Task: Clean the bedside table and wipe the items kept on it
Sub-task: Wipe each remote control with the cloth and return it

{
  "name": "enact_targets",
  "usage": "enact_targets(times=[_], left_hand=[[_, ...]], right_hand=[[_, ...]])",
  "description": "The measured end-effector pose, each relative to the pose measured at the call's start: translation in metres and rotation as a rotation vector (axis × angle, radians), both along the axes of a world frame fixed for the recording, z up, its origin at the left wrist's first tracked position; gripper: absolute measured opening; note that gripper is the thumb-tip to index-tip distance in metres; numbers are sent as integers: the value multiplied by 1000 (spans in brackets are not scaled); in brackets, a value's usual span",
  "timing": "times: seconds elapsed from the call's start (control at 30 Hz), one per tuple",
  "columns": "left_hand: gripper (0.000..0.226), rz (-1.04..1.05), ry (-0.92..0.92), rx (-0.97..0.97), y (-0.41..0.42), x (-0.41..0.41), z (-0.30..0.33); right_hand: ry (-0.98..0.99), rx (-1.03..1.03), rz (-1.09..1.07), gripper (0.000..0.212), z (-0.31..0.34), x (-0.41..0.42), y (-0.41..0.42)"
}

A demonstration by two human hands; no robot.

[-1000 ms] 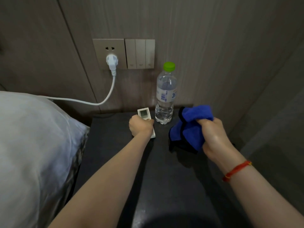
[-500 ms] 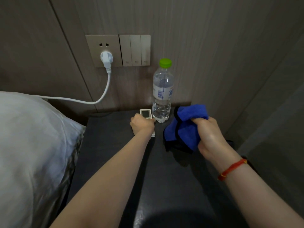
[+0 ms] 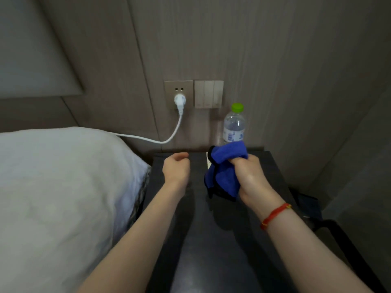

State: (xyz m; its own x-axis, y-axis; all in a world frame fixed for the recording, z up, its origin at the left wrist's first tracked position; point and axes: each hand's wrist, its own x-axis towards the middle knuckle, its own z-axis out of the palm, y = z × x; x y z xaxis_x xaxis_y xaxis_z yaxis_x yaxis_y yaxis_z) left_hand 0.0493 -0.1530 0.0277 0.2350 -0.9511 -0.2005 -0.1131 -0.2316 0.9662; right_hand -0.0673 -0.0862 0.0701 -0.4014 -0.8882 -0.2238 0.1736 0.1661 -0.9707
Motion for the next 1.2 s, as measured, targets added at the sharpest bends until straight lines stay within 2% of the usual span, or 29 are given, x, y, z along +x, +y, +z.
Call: enact_targets(times=[0.1, 0.23, 0.33, 0.4, 0.5, 0.6, 0.77, 0.9, 1.03, 1.2], left_hand=[[25, -34, 65, -12, 26, 37, 22], [22, 56, 71, -49, 69, 99, 51], [25, 112, -108, -88, 101, 148, 61], [30, 185, -282, -98, 119, 178, 66], [36, 309, -589, -50, 137, 216, 70], [32, 385, -833, 71, 146, 242, 72], [38, 377, -1044, 303, 139, 275, 64], [35, 332, -1072, 396, 138, 287, 45], [28, 348, -1079, 325, 143, 280, 29], [36, 486, -979, 304, 137, 292, 31]], right_hand=[[80, -29, 38, 45, 17, 32, 14], [410, -52, 74, 30, 32, 78, 35], [711, -73, 86, 21, 39, 112, 53], [800, -116, 107, 21, 44, 133, 63], [854, -162, 125, 12, 53, 158, 74], [880, -188, 141, 12, 61, 178, 81], [895, -217, 177, 25, 66, 199, 84], [882, -229, 197, 24, 65, 207, 82], [863, -245, 224, 29, 62, 216, 79], [845, -265, 255, 30, 60, 222, 76]])
